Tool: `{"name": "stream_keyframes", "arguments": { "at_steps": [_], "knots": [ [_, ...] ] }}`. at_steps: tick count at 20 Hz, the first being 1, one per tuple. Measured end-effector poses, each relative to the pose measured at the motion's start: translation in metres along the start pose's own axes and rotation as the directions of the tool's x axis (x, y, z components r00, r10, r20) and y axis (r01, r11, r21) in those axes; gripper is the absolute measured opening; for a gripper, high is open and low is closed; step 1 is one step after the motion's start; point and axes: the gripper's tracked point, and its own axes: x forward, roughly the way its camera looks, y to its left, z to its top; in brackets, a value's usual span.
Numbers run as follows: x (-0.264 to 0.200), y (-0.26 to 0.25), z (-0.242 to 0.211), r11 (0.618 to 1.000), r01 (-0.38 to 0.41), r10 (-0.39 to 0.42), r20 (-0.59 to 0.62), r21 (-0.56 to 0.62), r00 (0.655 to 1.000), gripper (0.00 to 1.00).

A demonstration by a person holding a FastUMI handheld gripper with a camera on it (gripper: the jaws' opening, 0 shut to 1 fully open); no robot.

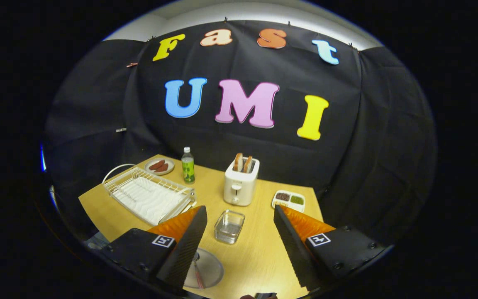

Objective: Take the plate from the dish rack, then take the spoon from the basket and place it into the plate.

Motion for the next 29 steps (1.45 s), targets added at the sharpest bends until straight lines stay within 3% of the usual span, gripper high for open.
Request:
{"name": "stream_keyframes", "arguments": {
  "at_steps": [4,8,14,29],
  "knots": [
    [-0.015,-0.005,0.069,0.999,0.028,-0.025,0.142,-0.02,0.99,0.98],
    [-0.029,-0.019,0.123,0.997,0.067,-0.077,0.232,0.047,0.97,0.98],
    [-0.057,-0.051,0.186,0.988,0.124,-0.151,0.368,0.097,0.917,0.98],
    [-0.06,-0.042,0.188,0.99,0.114,-0.138,0.359,0.089,0.923,0.98]
  ]
}}
